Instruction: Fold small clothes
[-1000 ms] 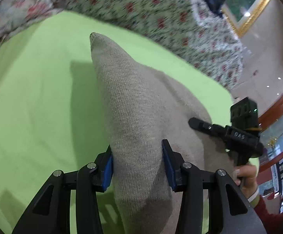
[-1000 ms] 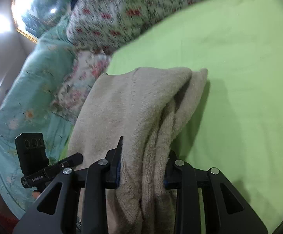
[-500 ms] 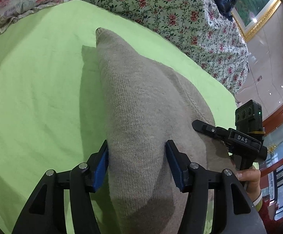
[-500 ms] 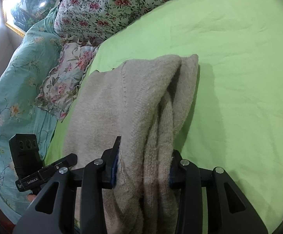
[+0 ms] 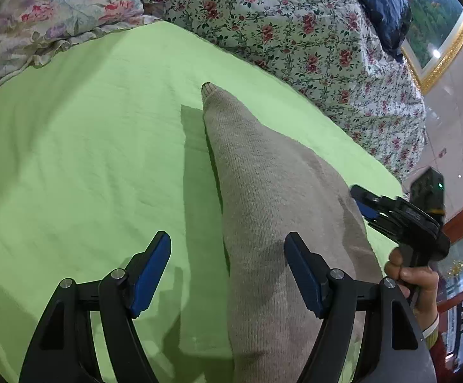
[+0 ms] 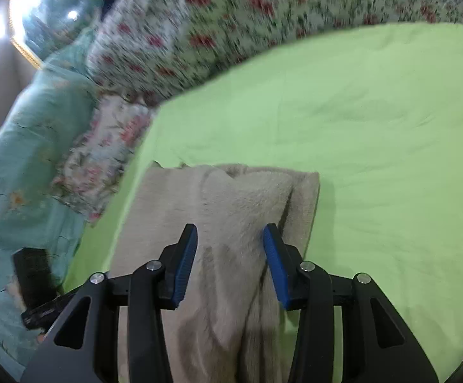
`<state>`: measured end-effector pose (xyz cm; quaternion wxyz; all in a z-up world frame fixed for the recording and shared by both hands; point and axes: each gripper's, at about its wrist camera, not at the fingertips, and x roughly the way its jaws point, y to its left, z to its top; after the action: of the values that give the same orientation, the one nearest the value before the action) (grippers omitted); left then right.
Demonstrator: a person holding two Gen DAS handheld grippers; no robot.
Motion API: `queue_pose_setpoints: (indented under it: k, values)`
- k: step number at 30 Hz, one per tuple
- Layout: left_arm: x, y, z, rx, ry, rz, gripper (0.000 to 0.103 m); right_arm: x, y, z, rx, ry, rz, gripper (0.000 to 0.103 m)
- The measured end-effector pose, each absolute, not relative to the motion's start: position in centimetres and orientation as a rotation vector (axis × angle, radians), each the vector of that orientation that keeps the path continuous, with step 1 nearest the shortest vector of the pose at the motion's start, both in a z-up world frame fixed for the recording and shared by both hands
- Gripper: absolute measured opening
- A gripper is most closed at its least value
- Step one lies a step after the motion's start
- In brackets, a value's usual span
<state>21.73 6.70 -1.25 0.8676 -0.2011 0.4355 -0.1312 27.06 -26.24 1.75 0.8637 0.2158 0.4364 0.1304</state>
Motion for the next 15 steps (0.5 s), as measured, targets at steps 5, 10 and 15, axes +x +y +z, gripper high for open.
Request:
queue_pose_setpoints:
  k: [5, 10, 15]
  values:
    - [22.0, 5.2, -1.4, -0.381, 0.926, -0.273, 0.072, 27.1, -26.0, 2.1, 0.440, 0.866, 0.296, 0.008]
    - [22.6, 1.3, -2.5, -0.297, 0.997, -0.315, 0.069, 25.9, -27.4, 2.4, 0.431, 0.833, 0.266, 0.008]
    - [22.3, -0.1, -2.7, -0.273, 1.013, -0.302, 0.069, 26.0, -29.0, -0.6, 0.473, 0.914, 0.196, 0.008]
